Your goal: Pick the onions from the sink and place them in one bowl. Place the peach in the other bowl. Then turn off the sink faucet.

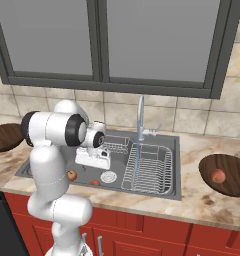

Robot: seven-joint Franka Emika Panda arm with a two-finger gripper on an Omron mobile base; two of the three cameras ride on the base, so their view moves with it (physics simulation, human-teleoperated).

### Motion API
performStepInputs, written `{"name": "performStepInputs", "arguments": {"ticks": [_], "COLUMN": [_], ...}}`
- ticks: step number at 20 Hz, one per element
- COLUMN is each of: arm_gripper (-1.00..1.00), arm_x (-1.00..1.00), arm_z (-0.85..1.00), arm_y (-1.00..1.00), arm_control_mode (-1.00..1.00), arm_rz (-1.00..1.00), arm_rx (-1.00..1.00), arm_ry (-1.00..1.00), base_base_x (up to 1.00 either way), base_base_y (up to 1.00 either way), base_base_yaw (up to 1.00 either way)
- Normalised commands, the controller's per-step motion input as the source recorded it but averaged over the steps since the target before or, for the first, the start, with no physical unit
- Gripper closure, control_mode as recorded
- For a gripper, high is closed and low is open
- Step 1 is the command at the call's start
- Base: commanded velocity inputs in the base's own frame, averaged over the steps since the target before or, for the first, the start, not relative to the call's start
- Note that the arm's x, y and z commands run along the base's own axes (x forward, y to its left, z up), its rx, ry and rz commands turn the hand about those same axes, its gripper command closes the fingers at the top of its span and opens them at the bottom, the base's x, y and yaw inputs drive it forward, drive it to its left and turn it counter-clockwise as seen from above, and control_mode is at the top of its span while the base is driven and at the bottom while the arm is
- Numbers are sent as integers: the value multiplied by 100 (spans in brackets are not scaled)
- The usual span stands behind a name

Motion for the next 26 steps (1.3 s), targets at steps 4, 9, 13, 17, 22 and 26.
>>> {"name": "performStepInputs", "arguments": {"ticks": [4,9,13,17,22,26], "arm_gripper": [-100,-100,-100,-100,-100,-100], "arm_x": [3,5,6,6,10,22], "arm_z": [-24,-23,-21,-21,-21,-16], "arm_y": [0,0,0,0,0,0], "arm_control_mode": [-100,-100,-100,-100,-100,-100], "arm_rz": [0,0,0,0,0,0], "arm_rx": [0,0,0,0,0,0], "arm_ry": [-11,-13,-12,-13,-12,-6], "base_base_x": [0,0,0,0,0,0], "base_base_y": [0,0,0,0,0,0], "base_base_yaw": [0,0,0,0,0,0]}}
